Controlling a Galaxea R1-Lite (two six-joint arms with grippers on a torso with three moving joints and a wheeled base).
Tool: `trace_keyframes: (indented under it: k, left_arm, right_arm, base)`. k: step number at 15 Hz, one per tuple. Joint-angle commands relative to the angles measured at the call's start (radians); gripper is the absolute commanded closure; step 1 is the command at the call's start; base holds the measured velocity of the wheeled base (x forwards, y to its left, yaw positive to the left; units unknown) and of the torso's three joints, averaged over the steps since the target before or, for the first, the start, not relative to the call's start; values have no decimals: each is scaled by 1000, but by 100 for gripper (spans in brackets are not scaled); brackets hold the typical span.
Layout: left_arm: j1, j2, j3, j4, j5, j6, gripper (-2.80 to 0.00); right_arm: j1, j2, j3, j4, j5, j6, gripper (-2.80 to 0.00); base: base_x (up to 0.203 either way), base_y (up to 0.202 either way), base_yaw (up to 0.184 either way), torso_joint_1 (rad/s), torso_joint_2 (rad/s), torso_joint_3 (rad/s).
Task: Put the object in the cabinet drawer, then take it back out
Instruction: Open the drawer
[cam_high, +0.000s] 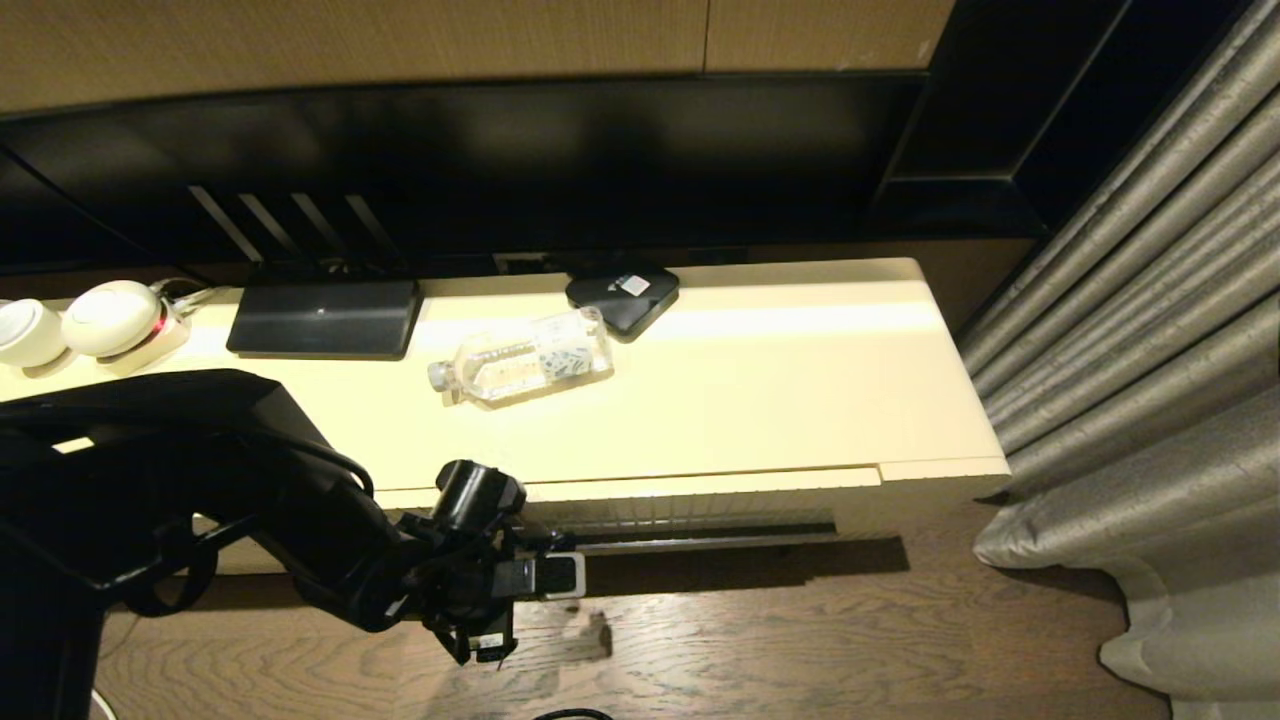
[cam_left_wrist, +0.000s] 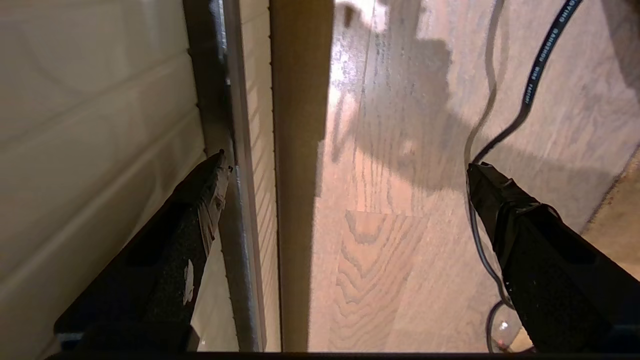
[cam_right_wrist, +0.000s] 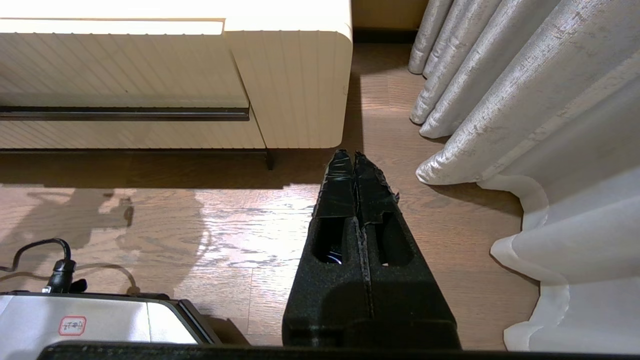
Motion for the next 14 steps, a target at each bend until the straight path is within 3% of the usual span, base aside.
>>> trace_keyframes:
  k: [1, 14]
  left_arm:
    - [0, 6, -15, 8, 1, 6, -280]
    - [0, 67, -78, 3, 52, 20, -280]
  right_arm:
    - [0, 1, 0, 0, 1, 0, 0]
    - [0, 1, 0, 0, 1, 0, 0]
  base:
    - [0, 0, 0, 0, 0, 0]
    - [0, 0, 0, 0, 0, 0]
